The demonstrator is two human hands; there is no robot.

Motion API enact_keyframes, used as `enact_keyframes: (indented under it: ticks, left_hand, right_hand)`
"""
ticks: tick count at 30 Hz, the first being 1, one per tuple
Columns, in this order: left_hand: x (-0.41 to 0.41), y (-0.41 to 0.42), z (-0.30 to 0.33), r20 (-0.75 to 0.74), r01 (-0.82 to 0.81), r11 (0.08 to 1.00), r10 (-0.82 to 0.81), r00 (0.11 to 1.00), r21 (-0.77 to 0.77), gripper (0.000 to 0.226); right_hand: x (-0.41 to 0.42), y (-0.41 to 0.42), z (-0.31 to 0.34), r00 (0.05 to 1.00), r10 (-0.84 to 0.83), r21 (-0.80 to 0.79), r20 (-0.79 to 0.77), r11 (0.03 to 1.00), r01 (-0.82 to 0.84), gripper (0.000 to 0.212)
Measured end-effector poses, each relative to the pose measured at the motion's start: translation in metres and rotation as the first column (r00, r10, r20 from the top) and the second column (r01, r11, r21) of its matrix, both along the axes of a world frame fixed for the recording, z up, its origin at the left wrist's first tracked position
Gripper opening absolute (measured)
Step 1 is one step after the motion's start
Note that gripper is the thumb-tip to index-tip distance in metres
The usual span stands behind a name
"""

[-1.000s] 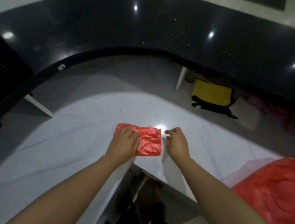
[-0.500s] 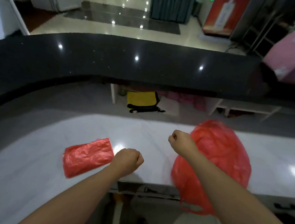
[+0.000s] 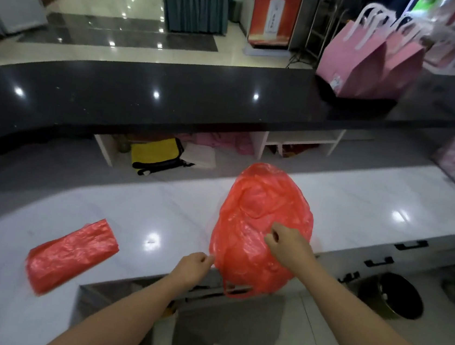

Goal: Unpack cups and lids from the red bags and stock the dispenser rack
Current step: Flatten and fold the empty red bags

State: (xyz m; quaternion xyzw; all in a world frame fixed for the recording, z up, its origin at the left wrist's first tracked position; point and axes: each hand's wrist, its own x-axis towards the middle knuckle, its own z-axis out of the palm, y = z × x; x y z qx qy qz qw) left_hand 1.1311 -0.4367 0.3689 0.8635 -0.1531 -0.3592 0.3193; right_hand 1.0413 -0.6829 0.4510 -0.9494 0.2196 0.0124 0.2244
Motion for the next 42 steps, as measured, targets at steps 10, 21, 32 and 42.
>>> enact_keyframes:
  ticks: [10, 21, 32, 42]
  left_hand:
    - [-0.053, -0.066, 0.024, -0.316, -0.380, 0.899, 0.304, 0.899, -0.216, 0.050]
    - [-0.087, -0.099, 0.000, -0.487, -0.767, 0.641, 0.669, 0.561, -0.003, 0.036]
    - [-0.073, -0.112, -0.010, -0.689, -0.810, 0.580, 0.550, 0.472, -0.093, 0.015]
    - [0.009, -0.073, 0.067, -0.257, -0.703, 0.562, 0.670, 0.696, -0.436, 0.009]
  right_hand:
    - [-0.050, -0.009, -0.043, 0.734, 0.610, -0.320, 0.298, 0.789, -0.525, 0.014]
    - [-0.078, -0.026, -0.055, 0.801, 0.520, -0.436, 0.295, 0.820, -0.372, 0.026]
    - [-0.060, 0.001, -0.049, 0.852, 0.518, -0.472, 0.080, 0.772, -0.425, 0.038]
    - [0.003, 0.000, -0.009, 0.916, 0.324, -0.339, 0.237, 0.911, -0.234, 0.031]
